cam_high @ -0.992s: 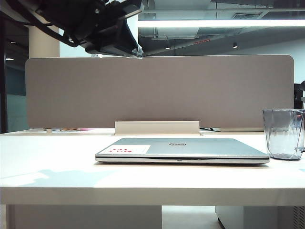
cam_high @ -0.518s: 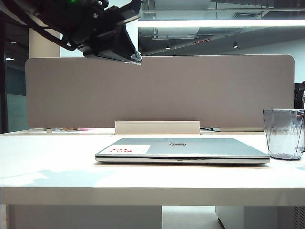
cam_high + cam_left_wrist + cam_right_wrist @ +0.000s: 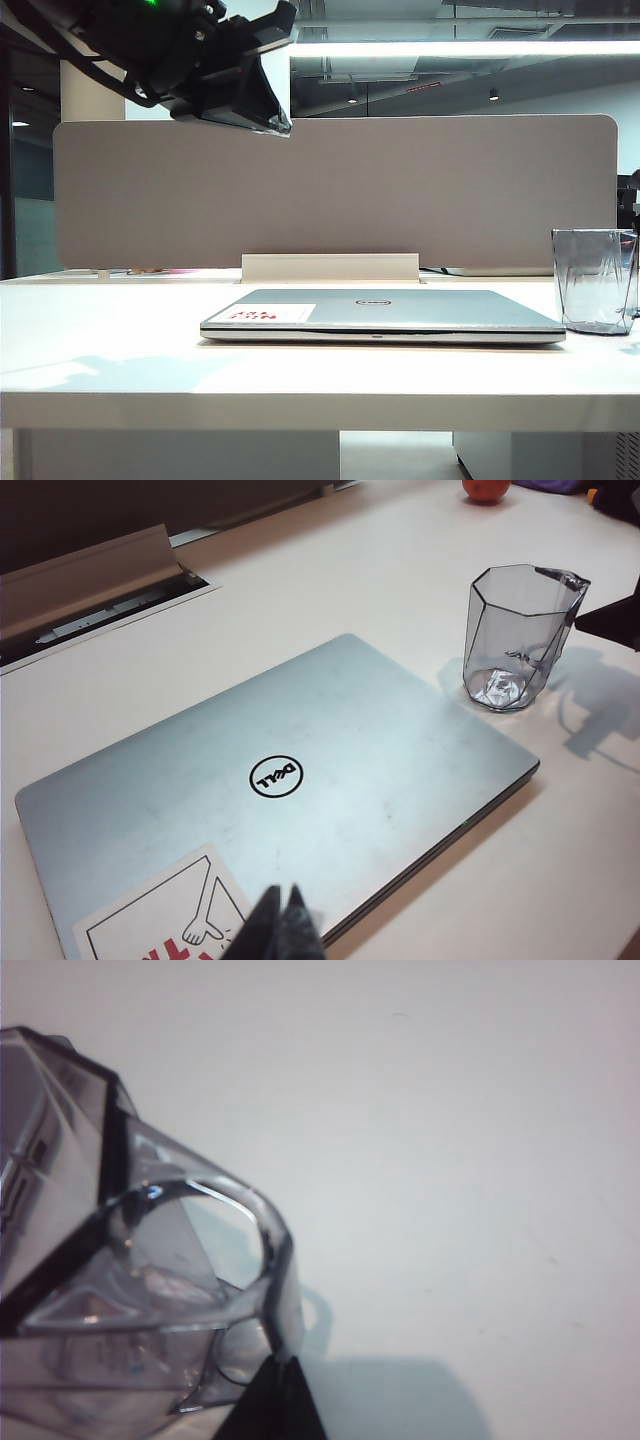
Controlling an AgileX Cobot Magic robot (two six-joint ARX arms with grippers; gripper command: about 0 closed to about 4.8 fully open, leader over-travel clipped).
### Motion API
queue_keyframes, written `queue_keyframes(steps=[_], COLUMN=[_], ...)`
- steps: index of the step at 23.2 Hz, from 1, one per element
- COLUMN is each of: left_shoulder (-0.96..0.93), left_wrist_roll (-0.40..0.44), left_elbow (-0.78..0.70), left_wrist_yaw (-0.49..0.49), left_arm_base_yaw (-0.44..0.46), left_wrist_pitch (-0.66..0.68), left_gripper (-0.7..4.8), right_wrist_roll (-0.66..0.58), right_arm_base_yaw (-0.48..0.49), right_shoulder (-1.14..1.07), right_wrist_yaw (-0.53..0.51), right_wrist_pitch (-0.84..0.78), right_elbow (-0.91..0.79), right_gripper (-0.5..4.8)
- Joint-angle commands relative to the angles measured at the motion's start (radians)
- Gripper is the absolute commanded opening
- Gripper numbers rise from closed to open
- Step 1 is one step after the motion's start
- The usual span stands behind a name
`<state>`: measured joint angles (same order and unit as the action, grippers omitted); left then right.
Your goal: Pick up the water cup and place it on the right side of the laptop.
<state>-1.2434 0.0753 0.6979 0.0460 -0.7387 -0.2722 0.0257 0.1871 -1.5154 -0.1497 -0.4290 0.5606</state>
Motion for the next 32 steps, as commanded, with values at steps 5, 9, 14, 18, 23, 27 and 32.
queue_keyframes(steps=[5,9,14,18,23,27,32], left_shoulder=[0.003,0.003,0.003,0.007,0.015,0.015,0.015], left_wrist_roll=[0.003,0.003,-0.005,-0.005,0.000,0.003,0.003], left_elbow=[0.005,0.005,0.005,0.005,0.005,0.005,0.005], left_wrist_yaw=[0.003,0.004,0.048,0.048,0.047,0.045,0.044], left_arm_base_yaw=[-0.001,-0.001,-0.001,-0.002,-0.002,-0.002,-0.002], left_wrist_pitch=[-0.011,0.008,0.042,0.060,0.059,0.057,0.055], left_gripper=[-0.06,-0.06,-0.06,-0.06,-0.06,-0.06,-0.06], right_wrist_roll=[0.001,0.000,-0.005,-0.035,-0.138,-0.134,-0.134], right_arm_base_yaw=[0.002,0.003,0.004,0.003,-0.004,-0.068,-0.108], right_shoulder=[-0.005,0.013,0.167,0.311,0.568,0.774,0.953], right_wrist_yaw=[0.002,0.004,0.043,0.033,-0.013,-0.012,-0.013], right_wrist_pitch=[-0.082,-0.033,0.063,0.062,0.087,0.236,0.272], right_elbow=[0.004,0.004,-0.012,-0.081,-0.217,-0.272,-0.328], right_gripper=[-0.05,-0.05,-0.05,-0.05,-0.05,-0.05,-0.05])
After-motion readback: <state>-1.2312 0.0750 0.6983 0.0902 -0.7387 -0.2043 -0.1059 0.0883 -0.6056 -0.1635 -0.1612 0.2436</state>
